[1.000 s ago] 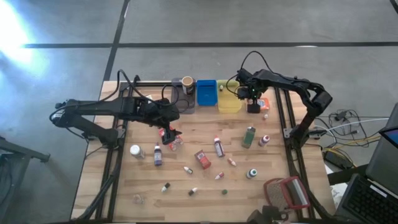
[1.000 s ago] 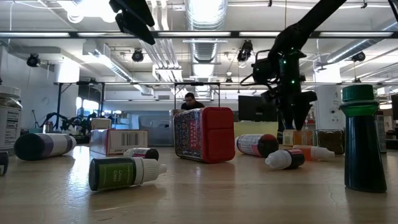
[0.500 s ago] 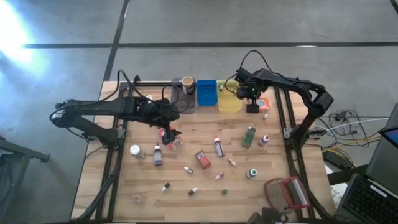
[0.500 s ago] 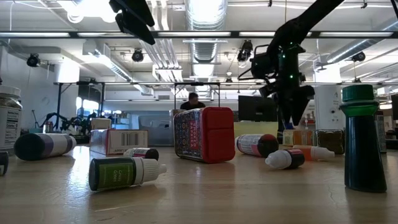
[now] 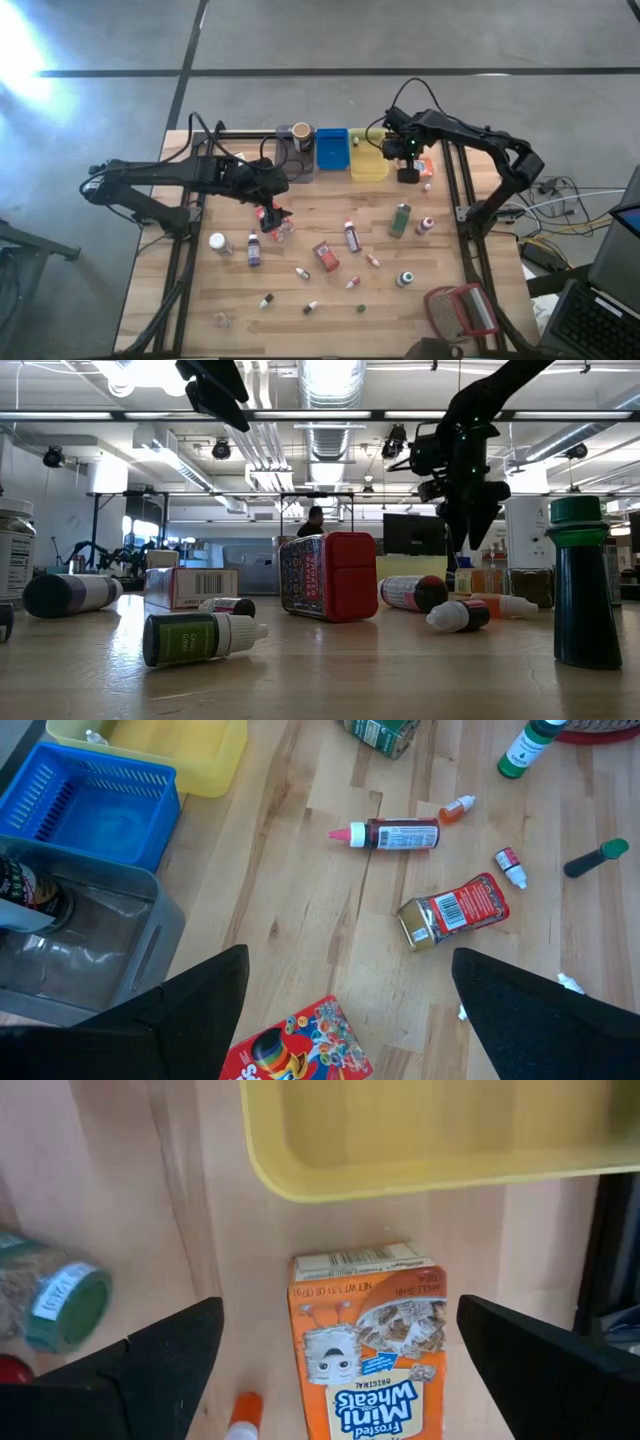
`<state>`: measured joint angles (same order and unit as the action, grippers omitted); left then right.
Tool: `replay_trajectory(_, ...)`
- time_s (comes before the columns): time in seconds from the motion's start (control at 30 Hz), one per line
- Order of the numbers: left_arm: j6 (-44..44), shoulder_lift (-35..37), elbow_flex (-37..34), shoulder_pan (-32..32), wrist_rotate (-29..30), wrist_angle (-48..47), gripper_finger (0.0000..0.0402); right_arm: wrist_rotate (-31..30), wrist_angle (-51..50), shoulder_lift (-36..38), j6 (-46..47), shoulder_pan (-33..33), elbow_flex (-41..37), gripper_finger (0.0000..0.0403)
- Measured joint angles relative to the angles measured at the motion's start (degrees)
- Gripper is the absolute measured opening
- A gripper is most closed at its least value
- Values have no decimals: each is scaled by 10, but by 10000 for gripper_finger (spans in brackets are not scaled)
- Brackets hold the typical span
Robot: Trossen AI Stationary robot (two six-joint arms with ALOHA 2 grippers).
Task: Pick & Place Kitchen Items
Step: Put the orange cereal box into the blue bin
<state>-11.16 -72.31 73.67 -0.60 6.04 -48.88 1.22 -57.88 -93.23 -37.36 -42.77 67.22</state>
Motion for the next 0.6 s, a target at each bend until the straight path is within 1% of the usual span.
replay_trajectory(0.17,0,0,0,0,0,0,355,-28,-7,-21,-12,-5,0,399)
replay_trajectory(0.6,0,0,0,0,0,0,355,-43,-1,-34,-28,-4,-2,400)
